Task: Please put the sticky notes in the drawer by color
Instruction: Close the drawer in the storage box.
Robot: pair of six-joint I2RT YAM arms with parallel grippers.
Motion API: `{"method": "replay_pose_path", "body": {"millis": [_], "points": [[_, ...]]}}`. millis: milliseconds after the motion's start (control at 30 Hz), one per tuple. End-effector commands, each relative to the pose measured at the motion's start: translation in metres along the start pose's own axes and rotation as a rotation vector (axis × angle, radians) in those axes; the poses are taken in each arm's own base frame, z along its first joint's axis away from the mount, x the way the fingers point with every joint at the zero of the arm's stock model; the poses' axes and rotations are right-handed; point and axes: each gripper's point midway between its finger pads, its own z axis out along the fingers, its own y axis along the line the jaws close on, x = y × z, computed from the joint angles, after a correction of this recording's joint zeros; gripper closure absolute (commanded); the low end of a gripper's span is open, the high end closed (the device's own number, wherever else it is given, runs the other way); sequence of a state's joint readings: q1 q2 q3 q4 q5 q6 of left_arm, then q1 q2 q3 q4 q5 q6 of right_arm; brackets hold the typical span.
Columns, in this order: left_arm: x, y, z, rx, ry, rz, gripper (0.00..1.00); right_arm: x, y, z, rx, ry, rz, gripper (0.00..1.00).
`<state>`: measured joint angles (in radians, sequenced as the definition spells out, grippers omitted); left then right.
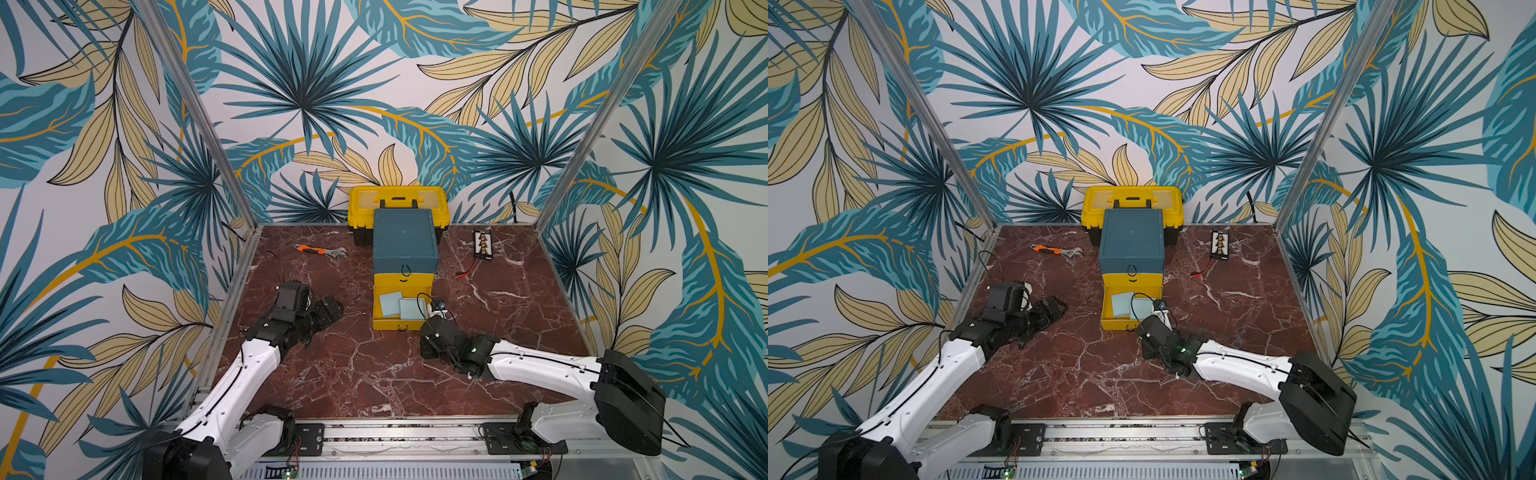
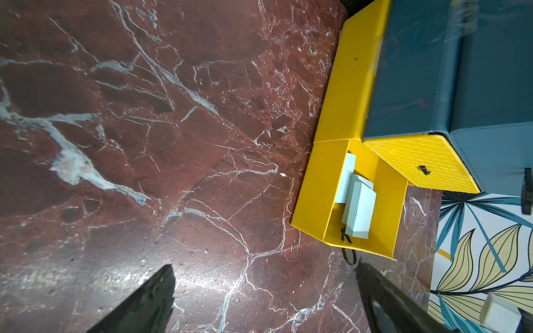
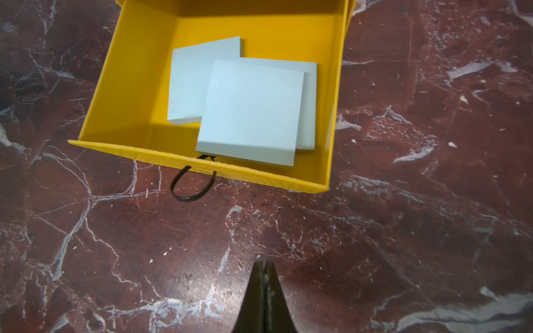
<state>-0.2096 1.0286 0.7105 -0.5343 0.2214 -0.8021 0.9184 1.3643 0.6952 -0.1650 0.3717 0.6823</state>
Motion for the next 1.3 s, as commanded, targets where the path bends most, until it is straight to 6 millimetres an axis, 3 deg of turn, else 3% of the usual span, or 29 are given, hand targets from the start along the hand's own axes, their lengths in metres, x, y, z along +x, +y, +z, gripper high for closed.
{"method": "replay_pose_path", "body": {"millis": [0,233,600,767,1067,1267], "points": [[-0.010,-0.013,-0.005,0.030,-0.039,0.009,0.00,0.004,0.006,0.009,-0.023,-0.006,0.025,1.00],[-0.010,-0.013,-0.007,0.023,-0.042,0.010,0.00,-0.007,0.010,0.022,0.012,-0.054,-0.006,1.00],[-0.009,-0.012,-0.008,0.024,-0.041,0.012,0.00,-0.042,0.024,0.036,0.064,-0.163,-0.072,1.00],[-0.010,-0.013,-0.010,0.022,-0.047,0.014,0.00,-0.046,0.029,0.048,0.083,-0.163,-0.104,1.00],[-0.010,-0.011,-0.008,0.020,-0.050,0.004,0.00,-0.063,0.028,0.051,0.125,-0.223,-0.109,1.00],[-0.009,-0.011,-0.006,0.027,-0.050,-0.004,0.00,-0.075,0.044,0.060,0.105,-0.257,-0.174,1.00]]}}
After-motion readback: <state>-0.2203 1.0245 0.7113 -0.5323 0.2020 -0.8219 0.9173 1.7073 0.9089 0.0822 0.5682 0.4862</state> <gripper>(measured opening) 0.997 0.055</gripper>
